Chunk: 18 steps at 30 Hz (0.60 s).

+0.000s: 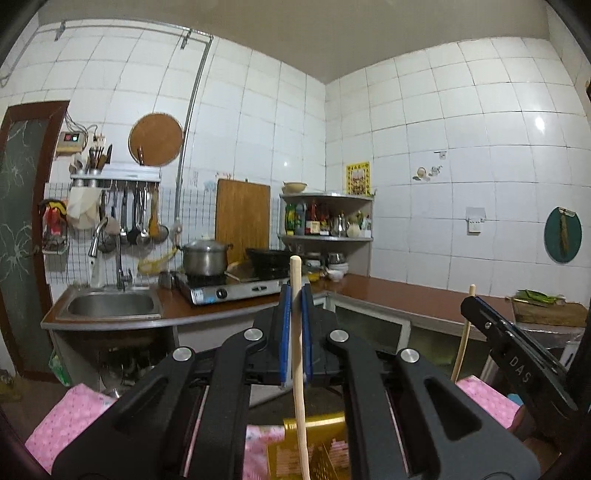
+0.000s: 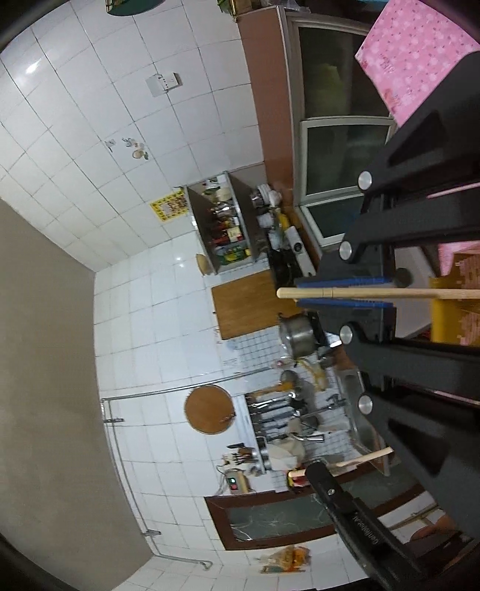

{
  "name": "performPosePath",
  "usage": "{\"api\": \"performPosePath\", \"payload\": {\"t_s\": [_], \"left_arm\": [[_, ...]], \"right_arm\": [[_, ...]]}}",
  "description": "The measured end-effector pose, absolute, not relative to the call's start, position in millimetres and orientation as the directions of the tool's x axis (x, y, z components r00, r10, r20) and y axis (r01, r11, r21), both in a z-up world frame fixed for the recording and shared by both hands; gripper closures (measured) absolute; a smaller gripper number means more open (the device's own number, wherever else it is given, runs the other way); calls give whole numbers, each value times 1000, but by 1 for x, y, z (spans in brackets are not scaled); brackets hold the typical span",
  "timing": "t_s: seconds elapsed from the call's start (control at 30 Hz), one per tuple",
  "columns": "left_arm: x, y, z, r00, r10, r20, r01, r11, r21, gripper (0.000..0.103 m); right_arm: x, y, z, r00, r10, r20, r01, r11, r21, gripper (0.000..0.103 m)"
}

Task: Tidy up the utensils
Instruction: 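Lift both held chopsticks and carry them above the yellow holder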

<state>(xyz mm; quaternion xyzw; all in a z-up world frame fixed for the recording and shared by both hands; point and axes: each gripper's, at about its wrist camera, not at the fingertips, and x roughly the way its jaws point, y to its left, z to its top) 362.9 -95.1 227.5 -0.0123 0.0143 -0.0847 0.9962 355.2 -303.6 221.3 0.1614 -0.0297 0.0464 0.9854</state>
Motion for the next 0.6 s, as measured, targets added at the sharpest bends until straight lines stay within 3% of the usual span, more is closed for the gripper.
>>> {"api": "performPosePath", "payload": {"t_s": [0.2, 0.6], "left_arm": [[390, -104, 206, 992, -123, -13, 123, 992, -2, 99], [419, -96, 153, 986, -119, -114, 117, 993, -23, 99]], "right_arm": [[373, -300, 210, 992, 41, 120, -76, 950, 303, 97], [378, -298, 201, 986, -8, 166, -33, 969, 244, 97]]}}
